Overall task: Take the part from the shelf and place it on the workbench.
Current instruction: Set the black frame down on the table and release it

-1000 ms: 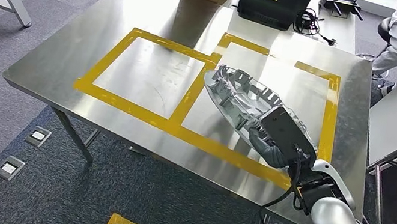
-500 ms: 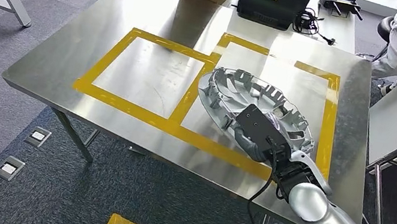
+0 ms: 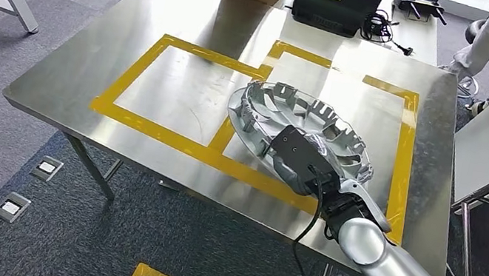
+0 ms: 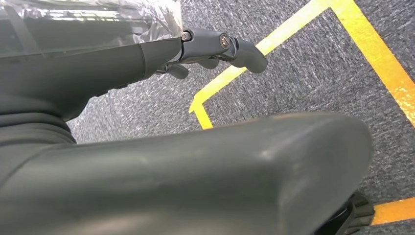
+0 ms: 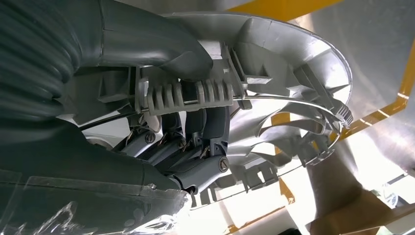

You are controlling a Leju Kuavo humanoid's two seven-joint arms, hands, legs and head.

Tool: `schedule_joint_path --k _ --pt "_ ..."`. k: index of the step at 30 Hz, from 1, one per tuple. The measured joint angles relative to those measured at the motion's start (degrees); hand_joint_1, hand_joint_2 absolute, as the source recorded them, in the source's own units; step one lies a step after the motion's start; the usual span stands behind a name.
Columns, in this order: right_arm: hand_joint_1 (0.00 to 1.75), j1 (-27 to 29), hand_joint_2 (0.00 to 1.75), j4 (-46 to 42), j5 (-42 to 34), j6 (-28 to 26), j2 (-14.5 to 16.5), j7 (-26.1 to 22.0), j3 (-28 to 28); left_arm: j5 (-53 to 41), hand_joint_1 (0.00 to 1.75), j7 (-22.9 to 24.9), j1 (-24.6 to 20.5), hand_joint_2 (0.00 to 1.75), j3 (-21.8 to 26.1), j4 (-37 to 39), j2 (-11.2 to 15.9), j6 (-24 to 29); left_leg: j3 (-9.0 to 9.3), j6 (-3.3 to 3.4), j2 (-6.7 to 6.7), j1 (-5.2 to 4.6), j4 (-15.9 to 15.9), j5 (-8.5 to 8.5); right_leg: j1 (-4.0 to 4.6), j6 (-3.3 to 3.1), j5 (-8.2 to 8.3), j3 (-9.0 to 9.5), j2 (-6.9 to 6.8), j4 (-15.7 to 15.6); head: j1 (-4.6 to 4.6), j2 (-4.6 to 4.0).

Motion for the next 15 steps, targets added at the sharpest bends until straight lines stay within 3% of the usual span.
schedule_joint_path --k 15 --pt "1.75 -0.69 1.75 3.13 0.72 0.07 0.97 1.7 0.27 -2.24 0.0 0.9 -0.02 1.75 0.05 0.0 0.0 -0.54 0.01 -0.01 0.0 0.0 0.0 0.01 0.0 0.0 0.01 0.01 -0.01 0.0 0.01 0.0"
